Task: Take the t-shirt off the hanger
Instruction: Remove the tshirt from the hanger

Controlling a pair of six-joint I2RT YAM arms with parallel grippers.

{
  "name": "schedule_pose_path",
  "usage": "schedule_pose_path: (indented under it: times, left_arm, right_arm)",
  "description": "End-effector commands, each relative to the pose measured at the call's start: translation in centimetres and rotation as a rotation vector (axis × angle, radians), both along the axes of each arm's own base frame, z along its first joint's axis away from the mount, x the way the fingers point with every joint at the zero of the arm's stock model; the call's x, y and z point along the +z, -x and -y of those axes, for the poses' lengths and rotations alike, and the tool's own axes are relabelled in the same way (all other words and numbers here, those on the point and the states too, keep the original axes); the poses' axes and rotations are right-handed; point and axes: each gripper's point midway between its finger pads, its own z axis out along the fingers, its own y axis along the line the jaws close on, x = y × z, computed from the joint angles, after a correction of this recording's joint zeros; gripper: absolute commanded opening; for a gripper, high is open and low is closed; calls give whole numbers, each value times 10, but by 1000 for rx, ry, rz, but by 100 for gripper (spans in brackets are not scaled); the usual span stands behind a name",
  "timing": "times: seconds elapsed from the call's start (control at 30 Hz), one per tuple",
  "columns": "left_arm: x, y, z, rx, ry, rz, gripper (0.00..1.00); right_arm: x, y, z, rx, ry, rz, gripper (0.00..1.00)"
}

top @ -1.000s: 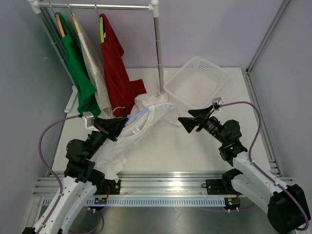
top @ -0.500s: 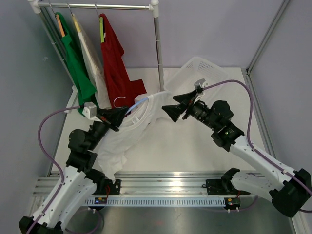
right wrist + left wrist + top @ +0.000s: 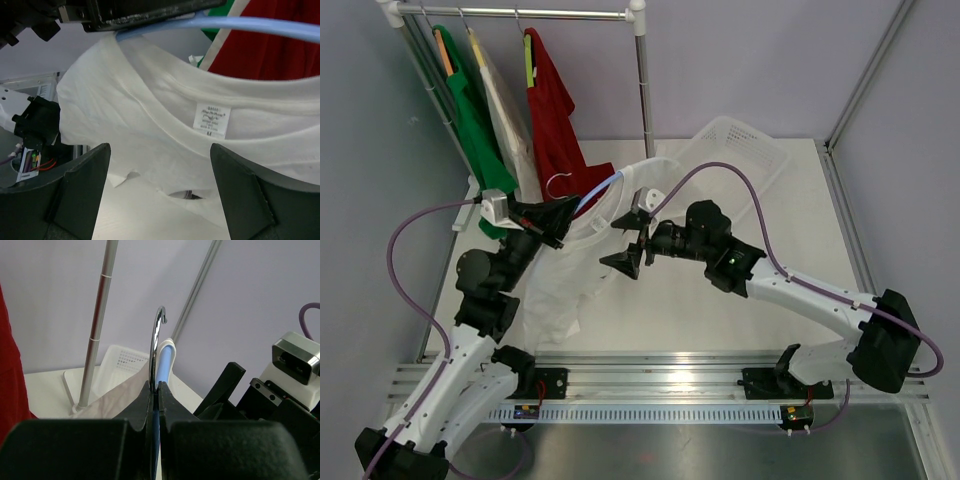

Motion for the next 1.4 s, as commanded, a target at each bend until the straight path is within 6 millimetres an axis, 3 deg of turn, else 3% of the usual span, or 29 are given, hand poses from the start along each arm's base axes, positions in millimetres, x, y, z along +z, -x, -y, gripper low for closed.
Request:
schedule_pose_path:
  times: [0.0, 0.2, 0.37, 0.47, 0.6, 0.73, 0.83, 1.03, 1.2, 1.37]
  left_arm:
    - [58, 19, -7, -15, 120, 145, 0]
    - [60, 22, -10, -26, 191, 161, 0]
    - [59, 26, -8, -47, 183, 174, 0]
    - [64, 32, -12, -36, 200, 232, 0]
    - [62, 33, -15, -19, 209, 279, 0]
    - [63, 32, -16, -8, 209, 324, 0]
    - [61, 37, -15, -23, 219, 383, 0]
    - [59, 45, -10, -59, 222, 474, 0]
    - [58, 53, -9, -85, 231, 514, 0]
    - [60, 56, -7, -94, 216, 523, 0]
  right_arm:
    - [48, 12, -13, 100, -65, 170, 89]
    - [59, 16, -28, 170, -58, 219, 88]
    - [87, -8, -23, 17, -102, 199, 90]
    - [102, -19, -21, -72, -154, 61, 83]
    - [120, -6, -17, -51, -313, -110, 90]
    - [126, -31, -14, -203, -406, -338, 88]
    - [129, -37, -17, -230, -454, -463, 90]
    - [136, -49, -3, -295, -629, -549, 80]
    - [128, -68, 1, -424, -619, -620, 69]
    - [129, -71, 6, -448, -635, -611, 55]
